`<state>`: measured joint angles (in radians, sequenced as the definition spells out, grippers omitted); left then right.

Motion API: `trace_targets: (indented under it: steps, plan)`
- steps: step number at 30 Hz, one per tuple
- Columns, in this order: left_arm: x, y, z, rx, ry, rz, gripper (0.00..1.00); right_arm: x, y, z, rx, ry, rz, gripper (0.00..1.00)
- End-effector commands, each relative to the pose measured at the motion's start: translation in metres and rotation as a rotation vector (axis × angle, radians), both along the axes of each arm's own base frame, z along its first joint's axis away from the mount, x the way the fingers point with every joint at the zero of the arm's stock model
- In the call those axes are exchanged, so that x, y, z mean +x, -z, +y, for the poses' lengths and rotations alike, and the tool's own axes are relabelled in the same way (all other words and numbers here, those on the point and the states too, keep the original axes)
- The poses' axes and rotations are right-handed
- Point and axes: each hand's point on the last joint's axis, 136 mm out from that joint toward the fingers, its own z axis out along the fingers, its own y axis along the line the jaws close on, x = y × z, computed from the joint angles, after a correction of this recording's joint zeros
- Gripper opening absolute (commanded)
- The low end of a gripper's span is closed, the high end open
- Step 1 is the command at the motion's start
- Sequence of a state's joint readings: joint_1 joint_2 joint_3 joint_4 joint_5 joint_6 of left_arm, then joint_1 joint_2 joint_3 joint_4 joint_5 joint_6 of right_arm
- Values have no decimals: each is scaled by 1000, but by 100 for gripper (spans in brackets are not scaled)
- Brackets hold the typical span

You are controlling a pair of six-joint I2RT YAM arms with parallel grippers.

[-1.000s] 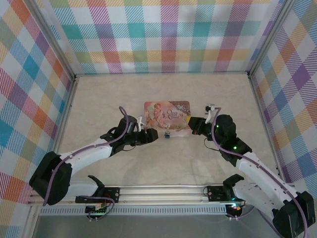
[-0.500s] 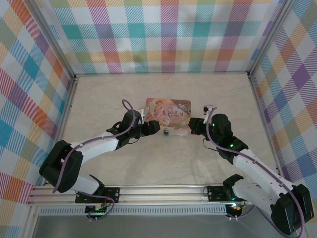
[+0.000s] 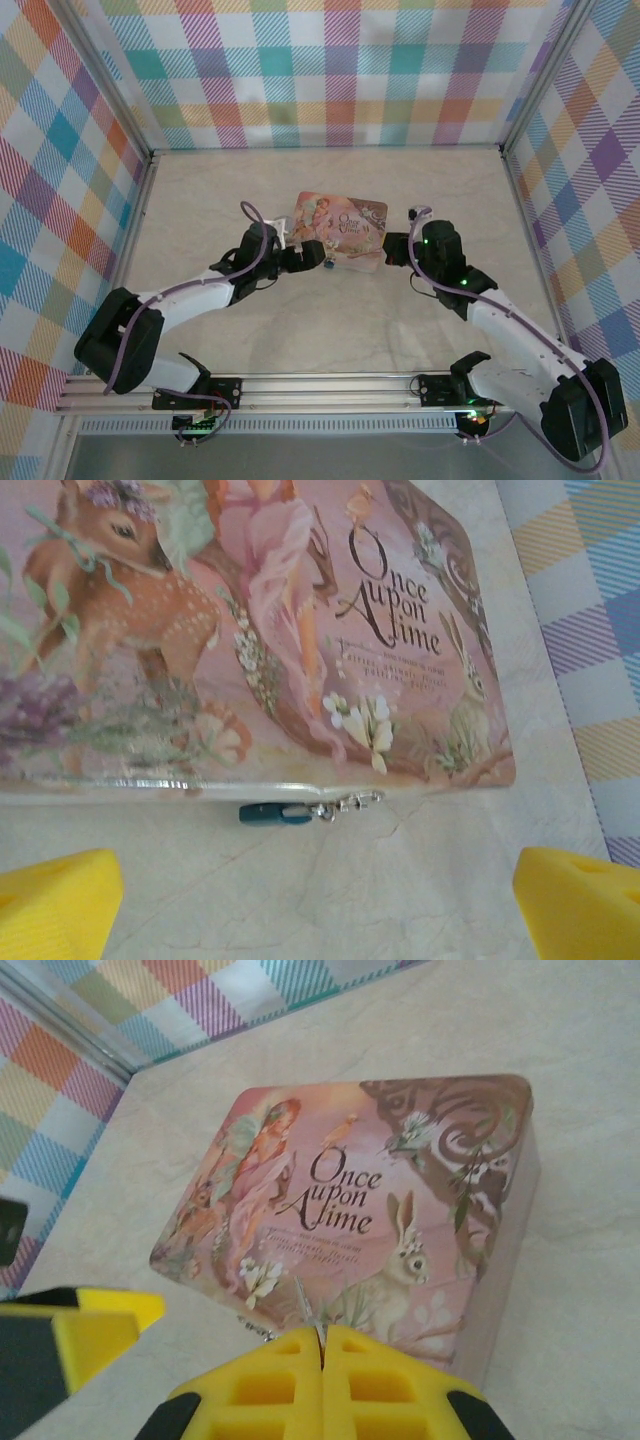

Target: Unlock the padlock with the key

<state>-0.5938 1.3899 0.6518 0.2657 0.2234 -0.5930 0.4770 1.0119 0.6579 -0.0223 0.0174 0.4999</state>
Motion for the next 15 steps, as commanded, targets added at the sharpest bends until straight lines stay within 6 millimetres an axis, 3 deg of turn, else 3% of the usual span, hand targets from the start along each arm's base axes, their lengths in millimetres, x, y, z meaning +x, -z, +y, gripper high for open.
trace_targets:
  steps: [1,5,15]
  plan:
    - [-11,7,-3,-19,29,-57,100,16,-14,-6,-47,19,-39,0]
    - [-17,5,-16,-53,72,-175,100,35,-18,-13,-77,51,-37,0]
    - [-10,25,-54,-75,195,-193,100,91,-15,-23,-141,96,-22,0]
